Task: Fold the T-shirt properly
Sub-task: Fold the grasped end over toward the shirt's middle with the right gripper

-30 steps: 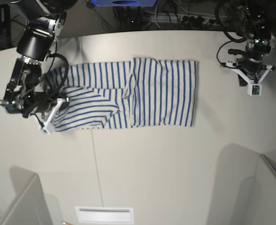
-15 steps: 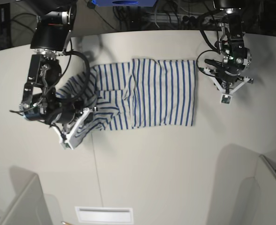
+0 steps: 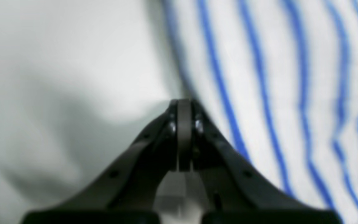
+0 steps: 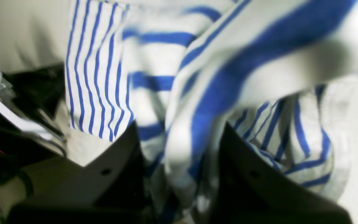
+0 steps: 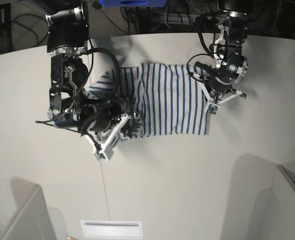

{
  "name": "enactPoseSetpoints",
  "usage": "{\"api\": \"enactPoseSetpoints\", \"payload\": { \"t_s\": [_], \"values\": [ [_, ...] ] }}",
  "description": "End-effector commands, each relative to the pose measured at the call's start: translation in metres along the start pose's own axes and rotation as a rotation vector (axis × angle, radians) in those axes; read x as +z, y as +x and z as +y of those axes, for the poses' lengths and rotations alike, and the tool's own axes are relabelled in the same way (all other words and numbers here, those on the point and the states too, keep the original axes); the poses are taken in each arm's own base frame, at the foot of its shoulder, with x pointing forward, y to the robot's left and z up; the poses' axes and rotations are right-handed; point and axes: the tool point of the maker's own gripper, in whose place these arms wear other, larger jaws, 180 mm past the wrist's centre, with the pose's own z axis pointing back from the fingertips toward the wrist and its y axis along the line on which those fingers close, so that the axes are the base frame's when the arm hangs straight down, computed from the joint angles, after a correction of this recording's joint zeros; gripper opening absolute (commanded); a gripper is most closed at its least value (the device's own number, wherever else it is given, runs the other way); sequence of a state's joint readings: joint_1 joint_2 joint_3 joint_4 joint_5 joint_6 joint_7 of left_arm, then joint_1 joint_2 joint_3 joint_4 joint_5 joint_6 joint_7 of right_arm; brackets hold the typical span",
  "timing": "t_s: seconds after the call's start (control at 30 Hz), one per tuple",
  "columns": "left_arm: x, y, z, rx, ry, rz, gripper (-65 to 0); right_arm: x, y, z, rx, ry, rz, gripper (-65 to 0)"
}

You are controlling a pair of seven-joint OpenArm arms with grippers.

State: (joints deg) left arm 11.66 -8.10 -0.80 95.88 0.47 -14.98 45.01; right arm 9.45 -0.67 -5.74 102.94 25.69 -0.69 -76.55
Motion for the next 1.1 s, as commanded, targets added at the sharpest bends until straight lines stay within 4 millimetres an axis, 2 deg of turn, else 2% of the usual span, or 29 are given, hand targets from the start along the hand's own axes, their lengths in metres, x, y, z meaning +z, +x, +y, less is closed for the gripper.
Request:
{"api": "enactPoseSetpoints", "payload": {
  "t_s": [0.0,0.23,0.43,0.63,0.8,0.9,0.97,1.07],
  "values": [
    [0.000,-0.007,-0.017,-0.006,-0.061,0.030,-65.0,0.006,0.016,0.010,0.014,0.008,-0.060,-65.0],
    [-0.002,0.004,-0.055,-0.054,-0.141,0.009,-65.0,0.001,0.015,0.038,0.174,-0.109,-0.067,-65.0],
    [-0.005,0.022,-0.080,-0.020,-0.187,-0.023,-65.0,-0.001,0.022,0.049,0.233,-0.153,-0.082,-65.0],
    [-0.003,0.024,-0.078,-0.024,-0.183,-0.033,-65.0,-0.014,0.005,0.054,0.288,-0.185,-0.026,-65.0],
    [0.000,0.026,-0.078,-0.024,-0.181,-0.040,-65.0,-0.020,0.000,0.079,0.179,-0.164,-0.047,-65.0],
    [0.006,0.026,-0.075,-0.020,-0.171,-0.051,-65.0,-0.032,0.000,0.081,0.162,-0.178,-0.053,-65.0],
    [0.013,0.026,-0.067,-0.036,-0.153,-0.039,-65.0,-0.043,-0.003,0.076,0.156,-0.199,-0.029,-65.0],
    [0.022,0.024,-0.047,-0.042,-0.107,-0.012,-65.0,-0.049,-0.007,0.081,0.156,-0.206,-0.018,-65.0]
  ]
}}
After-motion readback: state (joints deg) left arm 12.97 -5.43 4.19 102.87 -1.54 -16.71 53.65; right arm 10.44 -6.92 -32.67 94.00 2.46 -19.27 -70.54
